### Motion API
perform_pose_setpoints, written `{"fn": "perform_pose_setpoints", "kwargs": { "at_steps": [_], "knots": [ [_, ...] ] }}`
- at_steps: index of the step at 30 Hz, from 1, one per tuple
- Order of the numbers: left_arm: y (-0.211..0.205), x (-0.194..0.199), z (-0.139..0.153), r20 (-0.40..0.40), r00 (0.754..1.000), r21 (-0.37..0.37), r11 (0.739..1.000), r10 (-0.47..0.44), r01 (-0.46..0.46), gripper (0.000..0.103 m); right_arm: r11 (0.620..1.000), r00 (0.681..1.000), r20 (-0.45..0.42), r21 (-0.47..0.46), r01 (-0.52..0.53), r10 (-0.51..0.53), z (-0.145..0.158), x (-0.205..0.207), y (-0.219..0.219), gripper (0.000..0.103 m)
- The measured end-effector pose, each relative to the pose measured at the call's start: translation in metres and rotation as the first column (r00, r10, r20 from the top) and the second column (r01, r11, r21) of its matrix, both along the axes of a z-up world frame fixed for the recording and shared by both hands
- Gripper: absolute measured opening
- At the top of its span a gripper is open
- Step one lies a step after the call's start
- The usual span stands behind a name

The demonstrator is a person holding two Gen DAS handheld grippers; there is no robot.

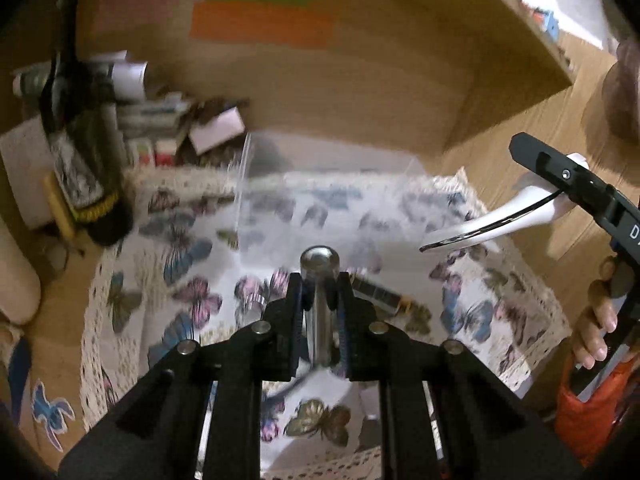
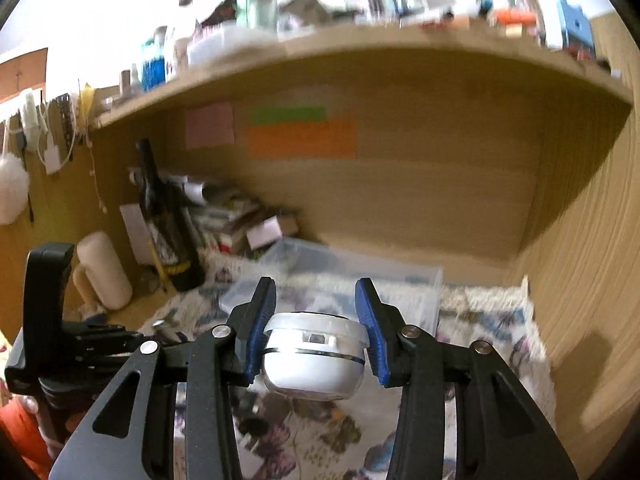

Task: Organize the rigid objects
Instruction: 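Carry the rod and magnifier into the clear box and open both tools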

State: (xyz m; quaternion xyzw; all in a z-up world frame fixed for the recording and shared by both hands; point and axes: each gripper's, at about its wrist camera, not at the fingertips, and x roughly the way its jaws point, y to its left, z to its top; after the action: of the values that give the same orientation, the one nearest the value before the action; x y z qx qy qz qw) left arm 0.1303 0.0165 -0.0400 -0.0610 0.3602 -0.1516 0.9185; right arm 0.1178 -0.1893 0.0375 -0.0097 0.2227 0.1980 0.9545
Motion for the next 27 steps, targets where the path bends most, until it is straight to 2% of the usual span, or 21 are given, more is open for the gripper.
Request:
{"fn": "perform_pose_setpoints", "kwargs": {
  "at_steps": [5,8,16,23,27],
  "knots": [
    [-0.002,0.012,0.023,0.055,0.998,-0.008,1.000,-0.008,0.009,0.015,1.000,0.999,0.042,0.013,0.006,-0.007,0.011,0.009,0.000,0.038],
    [-0.005,0.019,0.030,0.068,0.998,-0.007,1.000,-0.011,0.012,0.015,1.000,0.998,0.054,-0.015,0.015,-0.014,0.010,0.019,0.004,0.038],
    [-0.008,0.052,0.053,0.107,0.994,-0.026,1.000,-0.006,0.009,0.015,1.000,1.000,0.020,-0.009,0.021,-0.021,-0.002,0.056,0.000,0.038],
    [-0.028,0.083,0.048,0.089,0.996,-0.011,0.999,-0.031,0.032,0.015,0.999,0.999,-0.031,-0.036,0.041,-0.042,-0.025,0.088,-0.002,0.038],
    [-0.025,0.104,0.041,0.072,0.997,-0.023,1.000,-0.010,0.011,0.015,0.998,0.995,-0.080,-0.033,0.049,-0.052,-0.039,0.106,-0.005,0.038]
  ]
}}
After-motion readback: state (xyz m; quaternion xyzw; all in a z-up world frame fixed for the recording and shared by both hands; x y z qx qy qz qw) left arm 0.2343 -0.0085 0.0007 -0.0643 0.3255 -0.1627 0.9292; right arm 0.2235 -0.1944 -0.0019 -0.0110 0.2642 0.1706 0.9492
